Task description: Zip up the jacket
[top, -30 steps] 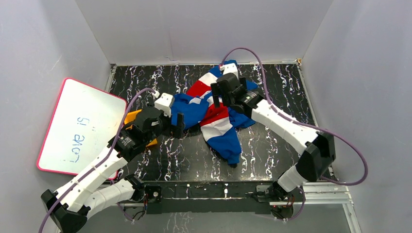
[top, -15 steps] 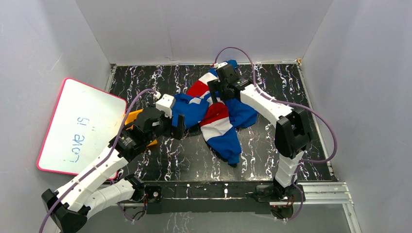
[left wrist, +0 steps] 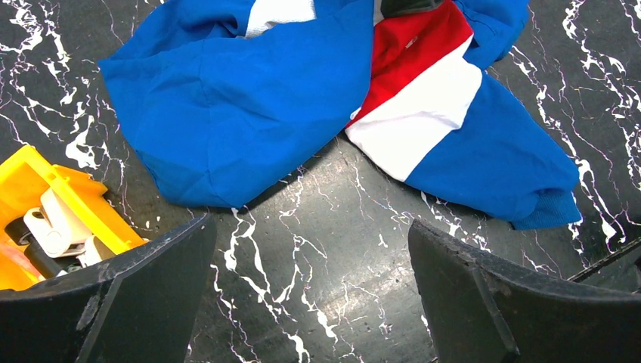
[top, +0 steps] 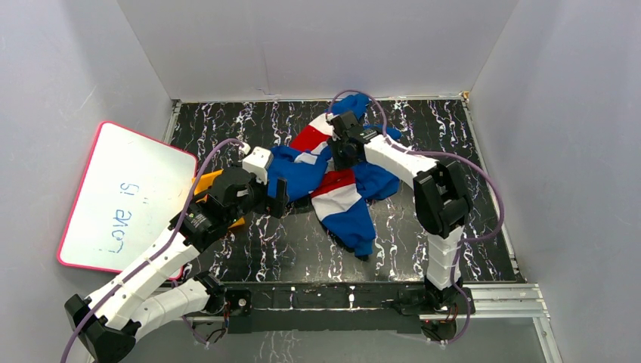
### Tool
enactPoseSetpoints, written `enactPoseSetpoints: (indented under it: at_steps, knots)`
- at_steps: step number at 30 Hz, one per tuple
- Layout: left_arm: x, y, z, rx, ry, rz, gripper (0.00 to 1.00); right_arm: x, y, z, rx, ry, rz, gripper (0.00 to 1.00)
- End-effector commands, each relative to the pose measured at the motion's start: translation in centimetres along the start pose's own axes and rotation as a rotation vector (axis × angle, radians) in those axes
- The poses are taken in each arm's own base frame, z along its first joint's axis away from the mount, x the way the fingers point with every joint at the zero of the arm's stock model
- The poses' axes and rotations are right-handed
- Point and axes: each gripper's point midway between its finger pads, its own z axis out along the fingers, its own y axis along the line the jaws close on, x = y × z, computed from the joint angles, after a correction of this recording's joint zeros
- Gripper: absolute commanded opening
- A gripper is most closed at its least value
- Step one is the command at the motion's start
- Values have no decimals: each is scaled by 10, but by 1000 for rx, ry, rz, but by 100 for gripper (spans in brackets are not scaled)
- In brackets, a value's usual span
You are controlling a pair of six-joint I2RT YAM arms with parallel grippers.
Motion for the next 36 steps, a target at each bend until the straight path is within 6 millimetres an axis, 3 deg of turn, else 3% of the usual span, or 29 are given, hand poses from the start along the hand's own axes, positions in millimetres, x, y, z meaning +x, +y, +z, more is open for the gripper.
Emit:
enactPoseSetpoints:
  at_steps: [1,6,14,20,24,28,32,36]
  knots:
    - [-4,2,-3,-11,-23,-3,98,-13,16,-36,-87,-82,51,22]
    - [-3,2,-2,-14,-15,-14,98,-2,23,-67,-121,-117,121,0]
    - [5,-13,-1,22,77,-127,98,48,64,-117,-225,-130,225,0]
    - [12,-27,1,62,146,-228,98,103,78,-129,-262,-107,305,0]
    - [23,-31,6,56,211,-257,98,136,82,-133,-291,-77,323,13]
    - [41,-37,11,68,279,-301,98,152,74,-141,-271,-71,326,30]
    - [54,-38,16,60,326,-309,98,141,56,-159,-188,-125,306,59]
    - [59,-46,19,88,363,-325,98,106,43,-188,-122,-229,260,71]
